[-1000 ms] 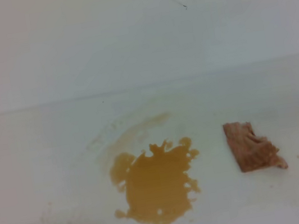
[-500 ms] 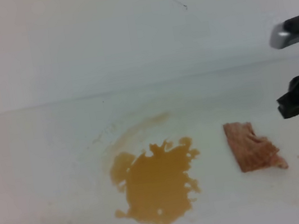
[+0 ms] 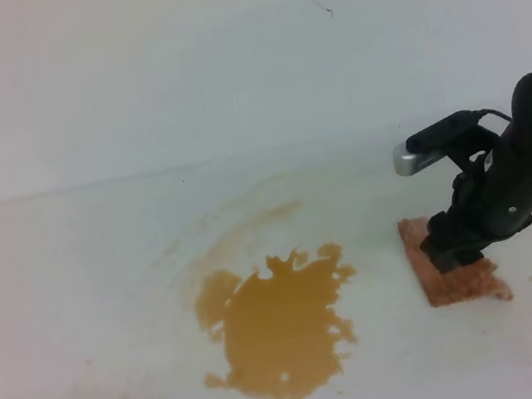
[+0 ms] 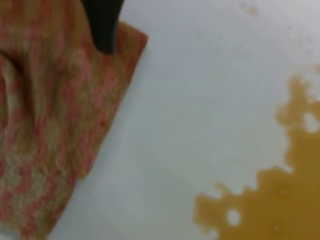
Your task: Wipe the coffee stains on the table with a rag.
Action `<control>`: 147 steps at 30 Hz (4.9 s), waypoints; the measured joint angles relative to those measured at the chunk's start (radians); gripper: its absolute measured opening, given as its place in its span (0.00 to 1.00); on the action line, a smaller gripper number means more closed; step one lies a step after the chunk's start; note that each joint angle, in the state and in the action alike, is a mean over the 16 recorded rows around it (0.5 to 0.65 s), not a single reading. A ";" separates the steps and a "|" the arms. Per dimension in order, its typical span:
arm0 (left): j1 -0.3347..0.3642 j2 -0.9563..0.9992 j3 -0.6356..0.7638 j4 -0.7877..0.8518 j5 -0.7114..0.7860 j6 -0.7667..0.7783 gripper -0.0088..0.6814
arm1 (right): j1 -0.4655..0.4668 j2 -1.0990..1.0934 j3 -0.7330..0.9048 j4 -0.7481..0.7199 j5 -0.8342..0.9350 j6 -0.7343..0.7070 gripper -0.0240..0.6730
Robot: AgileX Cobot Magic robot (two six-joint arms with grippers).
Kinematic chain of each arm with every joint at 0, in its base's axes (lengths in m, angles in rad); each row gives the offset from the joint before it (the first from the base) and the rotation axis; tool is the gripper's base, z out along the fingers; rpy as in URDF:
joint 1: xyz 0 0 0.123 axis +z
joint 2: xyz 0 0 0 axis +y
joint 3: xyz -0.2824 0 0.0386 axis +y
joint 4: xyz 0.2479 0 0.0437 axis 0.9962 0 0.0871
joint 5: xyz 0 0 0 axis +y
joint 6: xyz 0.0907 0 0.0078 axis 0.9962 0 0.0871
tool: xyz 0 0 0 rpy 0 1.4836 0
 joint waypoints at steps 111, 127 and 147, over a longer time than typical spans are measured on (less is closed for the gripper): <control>0.000 0.000 0.000 0.000 0.000 0.000 0.01 | 0.333 0.613 -0.846 0.062 0.162 -0.080 0.03; 0.000 0.000 0.000 0.000 0.000 0.000 0.01 | 0.250 0.533 -0.828 -0.041 0.265 -0.011 0.03; 0.000 0.000 0.000 0.000 0.000 0.000 0.01 | 0.065 0.223 -0.360 0.177 0.005 -0.393 0.03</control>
